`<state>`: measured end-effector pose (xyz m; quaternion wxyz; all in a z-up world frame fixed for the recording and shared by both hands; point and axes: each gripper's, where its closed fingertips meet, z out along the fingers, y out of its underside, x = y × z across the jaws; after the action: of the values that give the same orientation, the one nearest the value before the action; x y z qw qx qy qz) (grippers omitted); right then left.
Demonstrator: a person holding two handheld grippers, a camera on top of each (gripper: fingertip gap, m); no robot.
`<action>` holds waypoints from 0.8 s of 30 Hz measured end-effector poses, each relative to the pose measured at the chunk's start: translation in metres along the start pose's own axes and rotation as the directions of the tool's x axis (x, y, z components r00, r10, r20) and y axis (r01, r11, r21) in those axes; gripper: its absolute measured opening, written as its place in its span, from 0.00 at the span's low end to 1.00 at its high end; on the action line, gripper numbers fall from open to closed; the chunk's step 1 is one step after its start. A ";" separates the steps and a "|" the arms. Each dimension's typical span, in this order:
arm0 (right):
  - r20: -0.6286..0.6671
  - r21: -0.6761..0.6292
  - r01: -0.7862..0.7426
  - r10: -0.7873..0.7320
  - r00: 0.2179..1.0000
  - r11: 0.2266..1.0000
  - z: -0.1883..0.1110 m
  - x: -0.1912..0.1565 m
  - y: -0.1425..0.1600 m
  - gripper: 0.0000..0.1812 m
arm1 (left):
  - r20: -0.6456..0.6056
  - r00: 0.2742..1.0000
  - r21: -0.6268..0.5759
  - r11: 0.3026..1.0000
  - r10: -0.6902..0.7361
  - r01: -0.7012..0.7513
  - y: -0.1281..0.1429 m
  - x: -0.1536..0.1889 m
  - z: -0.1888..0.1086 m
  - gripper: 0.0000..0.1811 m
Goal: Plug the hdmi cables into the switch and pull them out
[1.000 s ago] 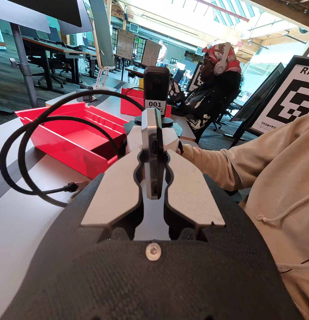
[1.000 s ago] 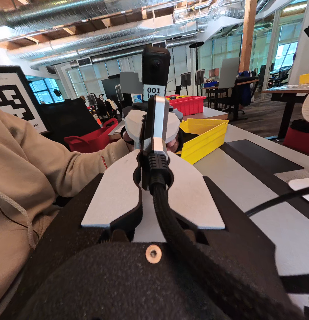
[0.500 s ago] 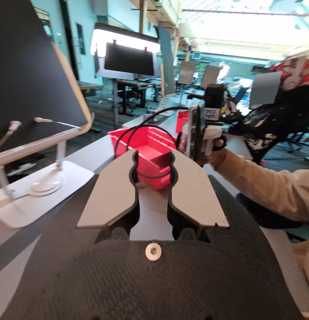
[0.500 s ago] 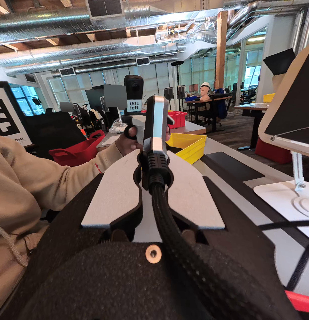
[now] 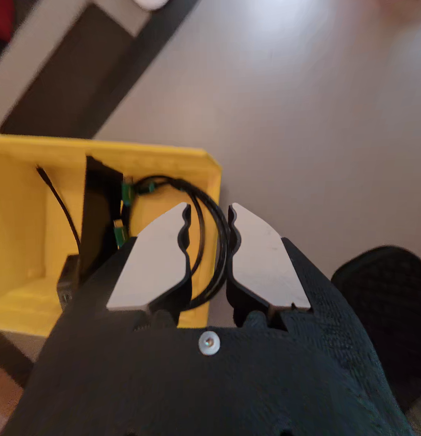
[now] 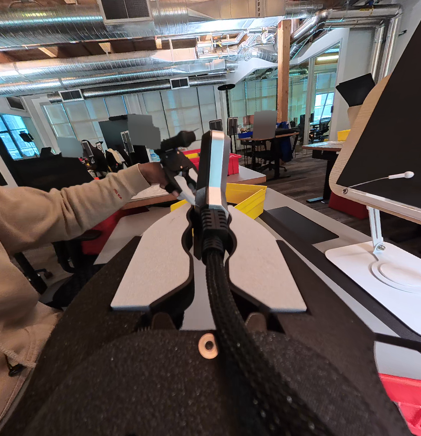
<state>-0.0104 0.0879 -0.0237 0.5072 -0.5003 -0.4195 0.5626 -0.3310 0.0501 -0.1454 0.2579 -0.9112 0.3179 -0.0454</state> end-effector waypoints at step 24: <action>-0.041 0.009 -0.041 0.041 0.998 0.999 -0.003 0.002 -0.007 0.12 | 0.220 0.958 -0.234 0.964 0.182 -0.129 0.045 -0.011 -0.011 0.09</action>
<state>-0.0068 0.0908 -0.0175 0.5061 -0.5182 -0.3964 0.5641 -0.3676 0.0214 -0.1573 0.1958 -0.9048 0.3586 0.1203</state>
